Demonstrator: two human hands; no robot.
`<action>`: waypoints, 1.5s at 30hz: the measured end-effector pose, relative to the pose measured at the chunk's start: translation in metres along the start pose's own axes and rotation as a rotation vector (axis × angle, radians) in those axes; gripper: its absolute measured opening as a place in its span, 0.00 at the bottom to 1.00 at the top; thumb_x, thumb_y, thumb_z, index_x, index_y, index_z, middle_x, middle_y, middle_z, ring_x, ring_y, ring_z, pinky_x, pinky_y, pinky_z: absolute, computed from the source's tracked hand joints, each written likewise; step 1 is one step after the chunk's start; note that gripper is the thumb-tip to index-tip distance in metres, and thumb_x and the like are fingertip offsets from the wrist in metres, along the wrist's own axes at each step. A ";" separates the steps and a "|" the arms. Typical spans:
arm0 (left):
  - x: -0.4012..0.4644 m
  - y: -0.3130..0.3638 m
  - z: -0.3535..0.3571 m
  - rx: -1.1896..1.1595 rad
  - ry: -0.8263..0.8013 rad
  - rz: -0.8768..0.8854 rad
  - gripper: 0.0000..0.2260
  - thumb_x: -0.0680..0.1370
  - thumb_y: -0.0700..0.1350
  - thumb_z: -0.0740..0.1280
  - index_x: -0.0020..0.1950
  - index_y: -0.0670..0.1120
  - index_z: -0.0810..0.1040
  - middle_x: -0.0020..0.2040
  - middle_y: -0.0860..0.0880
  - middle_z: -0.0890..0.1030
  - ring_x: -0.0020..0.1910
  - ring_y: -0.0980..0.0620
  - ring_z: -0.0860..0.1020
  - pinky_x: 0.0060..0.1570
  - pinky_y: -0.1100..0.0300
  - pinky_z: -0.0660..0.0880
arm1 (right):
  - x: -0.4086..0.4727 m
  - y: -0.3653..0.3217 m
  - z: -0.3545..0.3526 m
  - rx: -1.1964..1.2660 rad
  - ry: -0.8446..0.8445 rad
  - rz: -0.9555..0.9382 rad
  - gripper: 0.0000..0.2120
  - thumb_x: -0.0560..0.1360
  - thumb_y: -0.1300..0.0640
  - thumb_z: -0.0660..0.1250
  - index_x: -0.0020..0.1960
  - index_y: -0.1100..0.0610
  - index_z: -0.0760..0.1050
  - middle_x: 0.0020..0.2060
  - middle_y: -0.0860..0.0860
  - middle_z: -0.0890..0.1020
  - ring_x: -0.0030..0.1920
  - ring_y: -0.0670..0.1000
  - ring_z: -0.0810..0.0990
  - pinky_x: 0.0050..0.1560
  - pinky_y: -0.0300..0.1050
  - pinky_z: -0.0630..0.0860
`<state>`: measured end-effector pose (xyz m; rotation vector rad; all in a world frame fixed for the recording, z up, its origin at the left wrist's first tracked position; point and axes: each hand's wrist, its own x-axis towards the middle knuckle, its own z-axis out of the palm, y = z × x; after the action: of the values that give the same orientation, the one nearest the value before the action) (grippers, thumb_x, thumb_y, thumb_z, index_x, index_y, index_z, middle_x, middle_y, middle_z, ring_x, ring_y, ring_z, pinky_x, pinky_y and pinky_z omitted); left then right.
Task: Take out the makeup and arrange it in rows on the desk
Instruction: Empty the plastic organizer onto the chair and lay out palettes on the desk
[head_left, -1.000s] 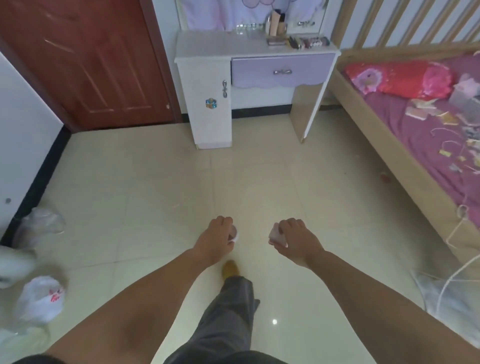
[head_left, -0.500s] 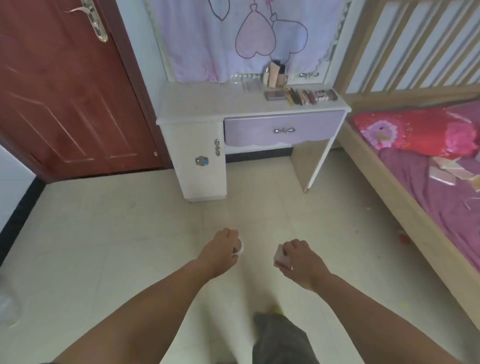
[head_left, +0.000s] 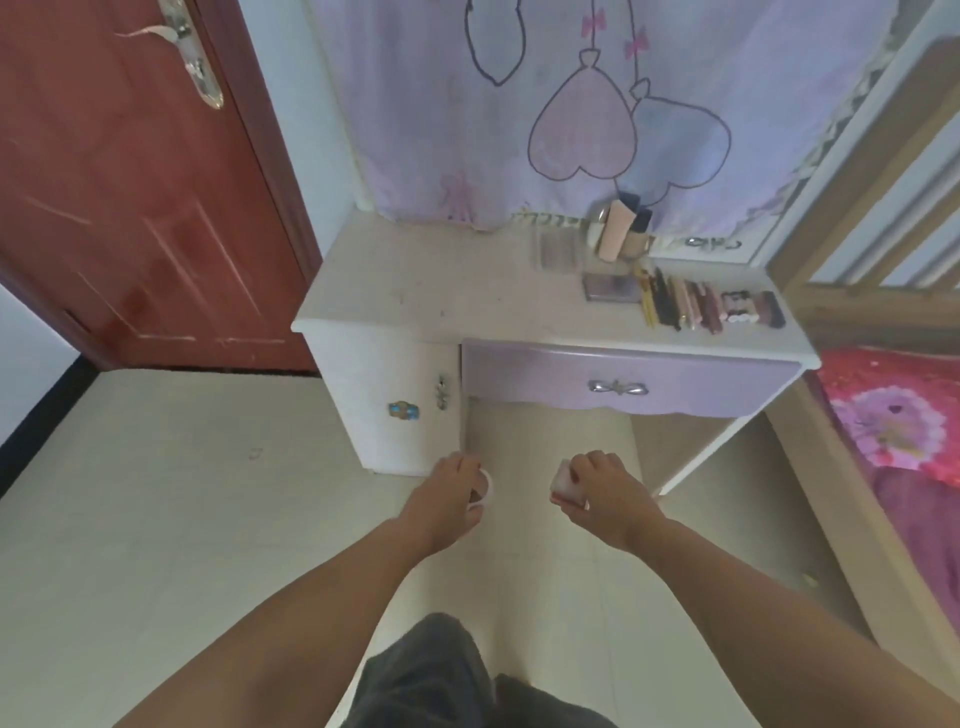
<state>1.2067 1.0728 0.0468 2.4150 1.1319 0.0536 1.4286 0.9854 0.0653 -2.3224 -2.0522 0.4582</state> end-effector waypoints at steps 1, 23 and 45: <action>0.018 -0.004 -0.003 -0.001 0.000 -0.007 0.21 0.76 0.44 0.65 0.67 0.42 0.65 0.64 0.45 0.68 0.61 0.47 0.67 0.58 0.60 0.67 | 0.020 0.005 -0.005 -0.009 -0.003 -0.015 0.22 0.76 0.42 0.61 0.61 0.58 0.66 0.59 0.53 0.71 0.60 0.54 0.67 0.57 0.44 0.69; 0.451 -0.132 -0.151 -0.032 -0.018 -0.072 0.22 0.76 0.45 0.66 0.67 0.42 0.65 0.63 0.44 0.69 0.62 0.43 0.68 0.56 0.53 0.69 | 0.475 0.052 -0.109 0.172 0.036 -0.046 0.21 0.75 0.44 0.65 0.58 0.59 0.68 0.58 0.55 0.72 0.60 0.57 0.68 0.57 0.48 0.69; 0.535 -0.156 -0.144 0.098 -0.024 -0.101 0.26 0.74 0.43 0.65 0.71 0.45 0.63 0.65 0.46 0.67 0.64 0.44 0.66 0.58 0.53 0.68 | 0.562 0.093 -0.114 0.105 0.077 -0.151 0.10 0.75 0.52 0.63 0.55 0.55 0.70 0.56 0.49 0.73 0.59 0.52 0.70 0.57 0.43 0.63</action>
<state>1.4146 1.6088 0.0224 2.4325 1.2705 -0.0643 1.5997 1.5400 0.0369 -2.0758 -2.0936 0.4522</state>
